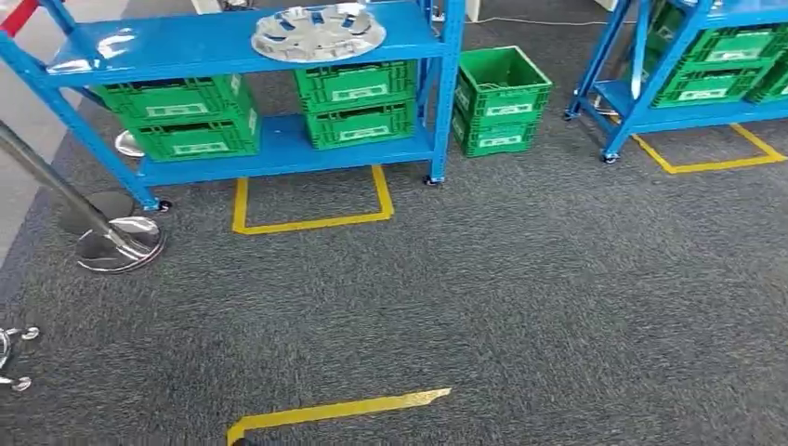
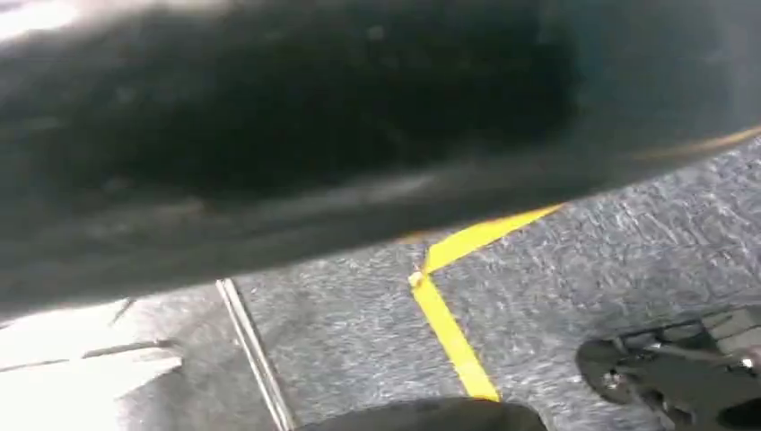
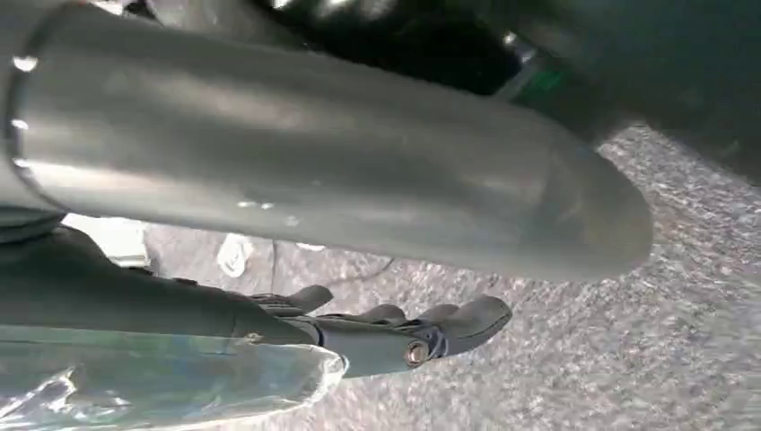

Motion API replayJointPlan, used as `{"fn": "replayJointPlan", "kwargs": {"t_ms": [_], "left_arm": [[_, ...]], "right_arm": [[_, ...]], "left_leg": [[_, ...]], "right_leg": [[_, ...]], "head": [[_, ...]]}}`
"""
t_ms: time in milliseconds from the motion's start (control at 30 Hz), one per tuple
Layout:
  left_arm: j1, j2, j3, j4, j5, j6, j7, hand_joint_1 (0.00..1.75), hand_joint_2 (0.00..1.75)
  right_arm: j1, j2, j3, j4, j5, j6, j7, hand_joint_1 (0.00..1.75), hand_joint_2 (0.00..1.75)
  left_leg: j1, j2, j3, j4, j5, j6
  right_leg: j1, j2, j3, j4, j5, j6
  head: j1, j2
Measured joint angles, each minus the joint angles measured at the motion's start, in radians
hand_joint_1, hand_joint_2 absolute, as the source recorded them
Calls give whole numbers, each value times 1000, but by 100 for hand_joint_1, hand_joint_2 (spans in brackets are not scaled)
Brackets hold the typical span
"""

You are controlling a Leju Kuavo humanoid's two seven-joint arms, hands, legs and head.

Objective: Take the parts from the cabinet and place them on the table.

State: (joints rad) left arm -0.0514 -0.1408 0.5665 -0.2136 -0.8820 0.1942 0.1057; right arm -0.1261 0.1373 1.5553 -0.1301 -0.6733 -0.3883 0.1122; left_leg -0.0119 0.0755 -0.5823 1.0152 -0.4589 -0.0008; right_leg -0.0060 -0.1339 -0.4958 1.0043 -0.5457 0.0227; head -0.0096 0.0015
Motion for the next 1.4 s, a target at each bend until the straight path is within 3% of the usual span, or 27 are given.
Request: {"fn": "replayJointPlan", "kwargs": {"t_ms": [33, 67, 100, 133, 200, 233, 267, 300, 333, 367, 400, 433, 533, 567, 600, 633, 667, 700, 733, 767, 800, 833, 900, 967, 1000, 1033, 1400], "left_arm": [[4, 0, 0, 0, 0, 0, 0, 0, 0], [4, 1, 0, 0, 0, 0, 0, 0, 0], [6, 1, 0, 0, 0, 0, 0, 0, 0], [3, 0, 0, 0, 0, 0, 0, 0, 0], [0, -3, 0, 0, 0, -2, 0, 0, 0], [0, -3, 0, 0, 0, -2, 0, 0, 0], [2, -2, 0, 0, 0, -2, 0, 0, 0], [3, -2, 0, 0, 0, -2, 0, 0, 0], [3, -2, 0, 0, 0, -2, 0, 0, 0], [3, -3, 0, 0, 0, -2, 0, 0, 0], [3, -4, 0, 0, 0, -2, 0, 0, 0], [-1, -3, 0, 0, 0, -2, 0, 0, 0], [6, -3, 0, 0, 0, -2, 0, 0, 0], [8, -2, 1, 0, 0, -2, 0, 0, 0], [9, 0, 1, 0, 0, -2, 0, 0, 0], [7, -1, 1, 0, 0, -2, 0, 0, 0], [4, -1, 1, 0, 0, -2, 0, 0, 0], [0, -1, 1, 0, 0, -2, 0, 0, 0], [0, -2, 1, 0, 0, -2, 0, 0, 0], [1, -2, 1, 0, 0, -2, 0, 0, 0], [5, -2, 1, 0, 0, -2, 0, 0, 0], [8, -2, 1, 0, 0, -2, 0, 0, 0], [9, 0, 2, 0, 0, -2, 0, 0, 0], [7, 3, 3, 0, 0, -1, -1, 0, 0], [5, 1, 4, 0, 0, 0, -2, 0, 0], [5, -1, 4, 0, 0, 0, -4, 0, 0], [7, 0, 20, 0, 0, 5, -7, 0, 0]], "right_arm": [[-3, 0, 0, 0, 0, 0, 0, 0, 0], [-6, 0, 0, 0, -1, 0, 0, 0, 0], [-8, 0, 0, 0, -2, 0, 0, 0, 0], [-7, 0, 0, 0, -3, 0, 0, 0, 0], [-1, 0, 0, 0, -5, 0, 0, 0, 0], [1, 0, 0, 0, -6, 0, 0, 0, 0], [2, 0, 0, 0, -6, 0, 0, 0, 0], [1, 0, 0, 0, -6, 0, 0, 0, 0], [0, 0, 0, 0, -6, 0, 0, 0, 0], [0, 0, 0, 0, -6, 0, 0, 0, 0], [0, 0, 0, 0, -6, 0, 0, 0, 0], [1, 0, 0, 0, -6, 0, 0, 0, 0], [-1, 0, -1, 0, -6, 0, -3, 0, 0], [-2, 0, -1, 0, -6, 0, -3, 0, 0], [-2, 0, -1, 0, -6, 0, -3, 0, 0], [-2, 1, -1, 0, -6, -1, -6, 0, 0], [0, 1, -1, 0, -6, -1, -6, 0, 0], [3, 1, -1, 0, -7, -1, -6, 0, 0], [4, 1, -1, 0, -10, -1, -7, 0, 0], [5, 0, -1, 0, -18, -2, -14, 0, 0], [4, 1, -1, 0, -26, -2, -17, 0, 0], [2, 1, -2, 0, -36, -1, -18, 0, 0], [0, 1, -2, 0, -45, -2, -23, 0, 0], [-2, 1, -4, 0, -55, -2, -24, 0, 0], [-1, 1, -7, 0, -59, -1, -24, 0, 0], [1, 1, -9, 0, -62, 0, -26, 0, 0], [2, 1, -27, 0, -80, 3, -36, 0, 0]], "left_leg": [[0, -12, -2, -4, 2, 4], [11, -28, 6, -13, 9, 13], [12, -36, 6, -13, 9, 19], [12, -52, 5, -13, 9, 24], [11, -82, 5, -13, 7, 29], [11, -98, 6, -13, 7, 29], [11, -112, 7, -12, 7, 29], [11, -130, 10, -12, 6, 27], [11, -145, 14, -12, 5, 26], [12, -160, 18, -11, 3, 23], [13, -172, 17, -11, 1, 19], [8, -186, 11, -2, -1, 12], [19, -211, 0, -9, 10, -7], [17, -223, -2, -8, 7, -14], [13, -161, -5, 8, -6, -19], [12, -115, -23, 49, -33, -23], [13, -93, -60, 122, -72, -27], [16, -87, -101, 205, -108, -31], [18, -85, -135, 271, -130, -33], [21, -83, -152, 299, -131, -35], [23, -82, -142, 282, -105, -35], [23, -82, -114, 229, -66, -34], [20, -77, -17, 49, 26, -19], [12, -63, 14, -9, 4, -5], [13, -63, 10, -11, 6, -9], [14, -64, 11, -13, 6, -21], [10, -65, 16, -13, -1, -4]], "right_leg": [[1, -12, 10, -3, -2, 4], [-4, -3, 3, 0, -10, 12], [-6, 64, -6, 30, -33, 16], [-8, 101, -36, 97, -70, 17], [-8, 128, -120, 259, -136, 20], [-8, 131, -150, 305, -142, 21], [-7, 132, -160, 305, -124, 20], [-7, 133, -147, 258, -78, 17], [-8, 136, -117, 183, -26, 15], [-9, 154, -79, 90, 28, 11], [-12, 203, -56, 35, 40, 7], [-18, 224, -48, 8, 33, 5], [-8, 201, -43, 16, 32, -6], [-15, 188, -39, 7, 36, -12], [-15, 173, -34, 1, 38, -18], [-14, 160, -30, -1, 37, -26], [-12, 143, -29, -1, 35, -29], [-11, 125, -28, -1, 32, -32], [-11, 109, -28, 0, 30, -33], [-11, 102, -27, 0, 28, -32], [-10, 96, -24, 0, 26, -30], [-10, 91, -21, 0, 24, -29], [-10, 87, -9, 0, 19, -24], [-4, 85, -12, 3, 12, -14], [-2, 82, -15, 6, 12, -12], [-1, 84, -16, 4, 12, -24], [-6, 83, -11, -15, 16, -7]], "head": [[1, 0], [-1, 0], [8, 0], [10, 0], [13, 0], [15, 0], [15, 0], [15, 0], [15, 0], [15, 0], [16, 0], [15, 0], [15, 0], [15, 0], [13, 0], [0, 0], [1, 0], [-1, 0], [1, 0], [0, 0], [1, 0], [0, 0], [0, 0], [0, 0], [2, 0], [5, 0], [5, 0]]}}
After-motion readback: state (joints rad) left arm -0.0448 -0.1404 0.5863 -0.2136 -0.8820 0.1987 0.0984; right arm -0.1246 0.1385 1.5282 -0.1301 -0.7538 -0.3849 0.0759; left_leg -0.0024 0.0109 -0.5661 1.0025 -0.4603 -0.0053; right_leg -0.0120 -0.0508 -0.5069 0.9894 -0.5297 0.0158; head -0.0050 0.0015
